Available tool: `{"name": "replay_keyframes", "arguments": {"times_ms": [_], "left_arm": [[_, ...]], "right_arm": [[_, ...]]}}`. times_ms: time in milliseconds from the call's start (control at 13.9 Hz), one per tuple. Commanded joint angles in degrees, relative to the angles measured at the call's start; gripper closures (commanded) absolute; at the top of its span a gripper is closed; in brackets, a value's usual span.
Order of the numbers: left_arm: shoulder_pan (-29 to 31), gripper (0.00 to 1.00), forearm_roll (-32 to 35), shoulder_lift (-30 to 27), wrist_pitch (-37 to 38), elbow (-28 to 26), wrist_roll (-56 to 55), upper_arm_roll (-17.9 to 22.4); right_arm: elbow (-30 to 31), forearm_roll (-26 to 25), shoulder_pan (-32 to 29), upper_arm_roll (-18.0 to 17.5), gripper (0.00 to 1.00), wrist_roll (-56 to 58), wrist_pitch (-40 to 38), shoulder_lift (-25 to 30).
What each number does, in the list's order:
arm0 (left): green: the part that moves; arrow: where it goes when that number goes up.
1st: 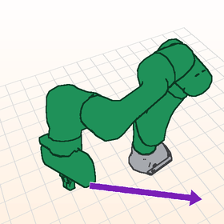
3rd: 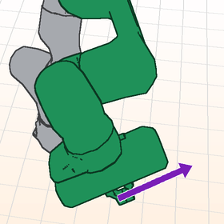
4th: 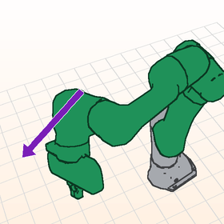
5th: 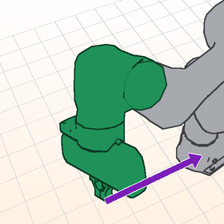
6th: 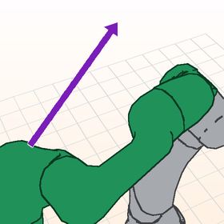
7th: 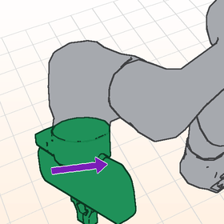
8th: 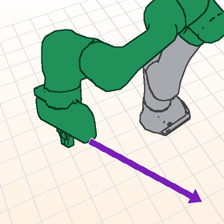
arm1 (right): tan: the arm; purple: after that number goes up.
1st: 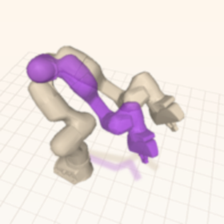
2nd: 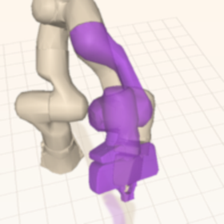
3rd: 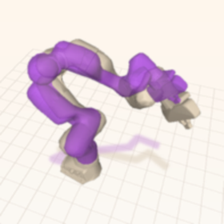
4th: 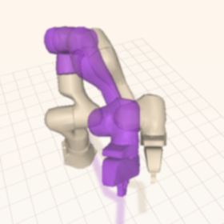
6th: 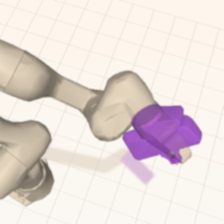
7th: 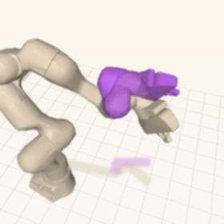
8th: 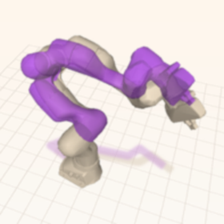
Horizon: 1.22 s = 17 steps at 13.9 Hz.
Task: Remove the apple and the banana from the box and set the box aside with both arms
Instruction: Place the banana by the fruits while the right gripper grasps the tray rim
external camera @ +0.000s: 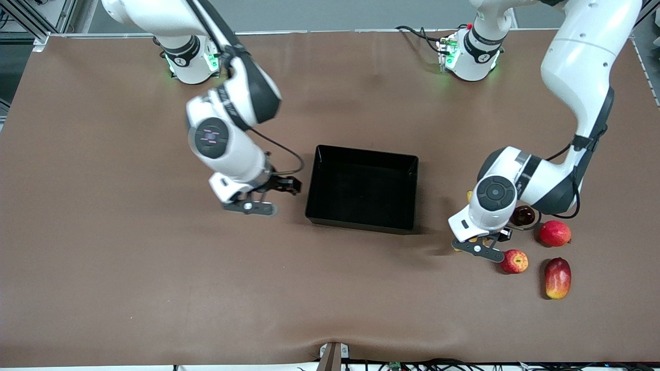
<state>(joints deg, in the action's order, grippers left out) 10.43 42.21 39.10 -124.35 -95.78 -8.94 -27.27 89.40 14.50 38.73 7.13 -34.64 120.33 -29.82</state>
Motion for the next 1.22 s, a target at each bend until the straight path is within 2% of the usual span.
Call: {"name": "replay_keyframes", "arguments": {"times_ms": [0, 72, 144, 216, 360, 432, 504, 576, 648, 720, 792, 1008, 1152], "left_arm": [[2.7, 1.00, 2.8, 1.6, -4.8, -0.4, 10.0, -0.4], [3.6, 1.00, 2.8, 2.3, -6.2, -0.5, 12.4, -0.4], [3.8, 1.00, 3.0, 3.0, -7.7, -0.5, 15.0, -0.3], [3.8, 1.00, 3.0, 3.4, -9.4, -0.5, 17.7, -0.2], [3.8, 1.00, 3.0, 4.4, -11.5, -0.4, 20.7, 0.0], [3.8, 1.00, 3.1, 5.0, -12.0, -0.4, 20.7, 0.0], [3.7, 1.00, 3.1, 5.3, -12.3, -0.4, 20.7, 0.0], [3.7, 0.97, 3.0, 5.5, -12.3, -0.3, 20.7, -0.1], [3.8, 0.69, 3.0, 5.5, -12.3, -0.2, 20.5, 0.0], [4.1, 0.27, 3.0, 5.5, -12.4, -0.2, 19.9, 0.0], [4.7, 0.00, 2.6, 5.4, -12.5, -0.3, 19.8, -0.1], [5.4, 0.00, 0.4, 3.7, -12.3, 0.0, 18.7, -0.6], [5.3, 0.00, -4.3, 1.5, -11.4, 0.1, 18.5, -0.9]], "right_arm": [[-1.1, 0.2, 2.0, 0.7, 0.00, -2.7, 3.5, -4.0], [-1.1, 0.2, 2.5, 0.7, 0.00, -2.7, 3.5, -5.0], [-1.2, 0.1, 3.4, 0.7, 0.11, -2.7, 3.6, -6.1], [-1.2, 0.1, 3.9, 0.7, 0.26, -2.7, 3.7, -6.9], [-1.1, 0.3, 4.2, 0.6, 0.68, -2.7, 3.4, -7.6], [-1.1, 0.6, 4.2, 0.6, 0.86, -2.9, 2.9, -7.6], [-1.0, 0.9, 4.3, 0.6, 1.00, -3.1, 2.9, -7.6], [-1.0, 1.0, 4.7, 0.5, 1.00, -3.8, 3.0, -8.1], [-1.0, 1.0, 5.3, 0.5, 1.00, -5.2, 3.0, -8.2], [-1.0, 0.9, 5.4, 0.5, 1.00, -6.7, 2.9, -8.2], [-1.0, 0.9, 5.4, 0.6, 1.00, -6.8, 2.9, -8.2], [-1.3, 1.1, 4.3, 0.6, 1.00, -6.4, 2.4, -7.5], [-2.5, 1.3, 2.7, 0.5, 1.00, -6.2, 0.7, -6.6]]}}
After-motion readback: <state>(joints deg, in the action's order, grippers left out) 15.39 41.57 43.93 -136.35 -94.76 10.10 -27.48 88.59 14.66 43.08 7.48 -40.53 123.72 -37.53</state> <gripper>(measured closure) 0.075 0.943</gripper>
